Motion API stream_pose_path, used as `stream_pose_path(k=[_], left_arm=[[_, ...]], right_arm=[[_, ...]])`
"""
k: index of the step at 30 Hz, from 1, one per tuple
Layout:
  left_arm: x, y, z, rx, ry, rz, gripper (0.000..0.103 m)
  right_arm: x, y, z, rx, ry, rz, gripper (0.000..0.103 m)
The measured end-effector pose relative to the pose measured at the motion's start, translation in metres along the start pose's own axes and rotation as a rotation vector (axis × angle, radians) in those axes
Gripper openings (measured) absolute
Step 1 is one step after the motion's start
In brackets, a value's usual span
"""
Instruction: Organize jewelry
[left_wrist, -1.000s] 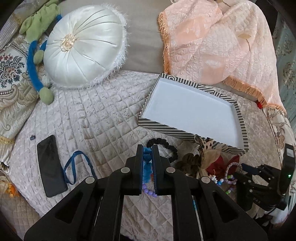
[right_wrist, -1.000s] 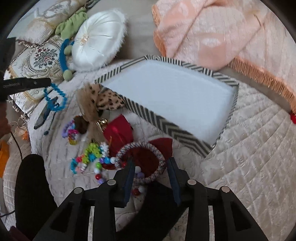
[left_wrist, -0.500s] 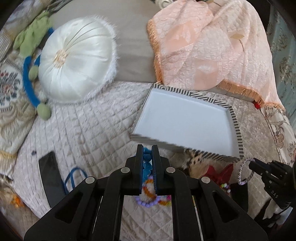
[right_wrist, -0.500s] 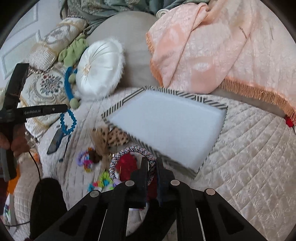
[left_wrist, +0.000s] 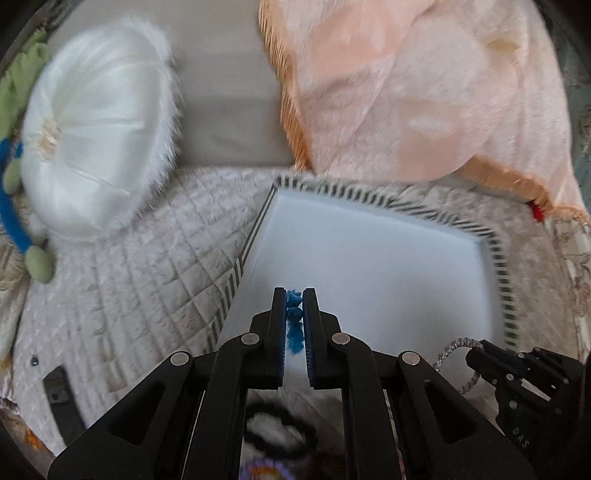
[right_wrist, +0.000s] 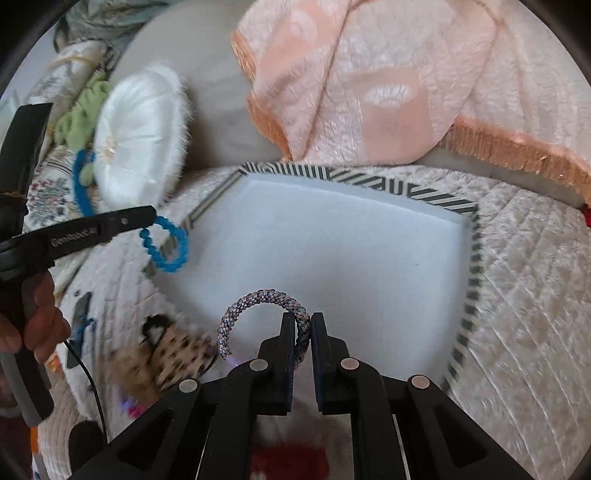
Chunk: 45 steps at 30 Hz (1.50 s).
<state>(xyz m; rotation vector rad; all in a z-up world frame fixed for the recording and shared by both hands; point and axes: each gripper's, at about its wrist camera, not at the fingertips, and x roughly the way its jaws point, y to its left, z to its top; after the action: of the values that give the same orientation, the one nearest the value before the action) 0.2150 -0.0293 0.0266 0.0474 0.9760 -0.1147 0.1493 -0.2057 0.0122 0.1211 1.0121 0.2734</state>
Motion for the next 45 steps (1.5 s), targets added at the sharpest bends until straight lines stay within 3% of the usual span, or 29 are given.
stream_pose_path(k=[6, 13, 17, 18, 20, 21, 22, 30, 45], left_arm=[[0.050, 0.018, -0.022, -0.024, 0.105, 0.044, 0.007], [0.045, 0.024, -0.053, -0.008, 0.125, 0.045, 0.007], [0.033, 0.022, -0.067, -0.019, 0.125, 0.039, 0.008], [0.030, 0.022, -0.069, -0.023, 0.117, 0.047, 0.009], [0.024, 0.023, -0.070, -0.042, 0.099, 0.058, 0.023], [0.019, 0.024, -0.070, -0.058, 0.093, 0.051, 0.042], [0.016, 0.027, -0.069, -0.076, 0.083, 0.039, 0.053], [-0.035, 0.030, -0.083, -0.091, -0.002, 0.088, 0.053], [-0.122, 0.016, -0.144, -0.066, -0.140, 0.187, 0.053]], right_arm=[[0.049, 0.005, 0.005, -0.005, 0.099, -0.003, 0.008], [0.050, 0.010, -0.006, -0.065, 0.149, 0.036, 0.009], [0.041, 0.005, -0.005, -0.060, 0.130, 0.049, 0.032], [0.036, 0.005, -0.005, -0.057, 0.116, 0.053, 0.033], [0.026, 0.006, -0.005, -0.056, 0.093, 0.055, 0.033], [0.021, 0.006, -0.006, -0.054, 0.082, 0.055, 0.033], [0.013, 0.007, -0.007, -0.053, 0.068, 0.055, 0.033], [-0.039, 0.020, -0.024, -0.033, -0.027, 0.076, 0.035], [-0.110, 0.040, -0.078, -0.067, -0.106, 0.056, 0.037]])
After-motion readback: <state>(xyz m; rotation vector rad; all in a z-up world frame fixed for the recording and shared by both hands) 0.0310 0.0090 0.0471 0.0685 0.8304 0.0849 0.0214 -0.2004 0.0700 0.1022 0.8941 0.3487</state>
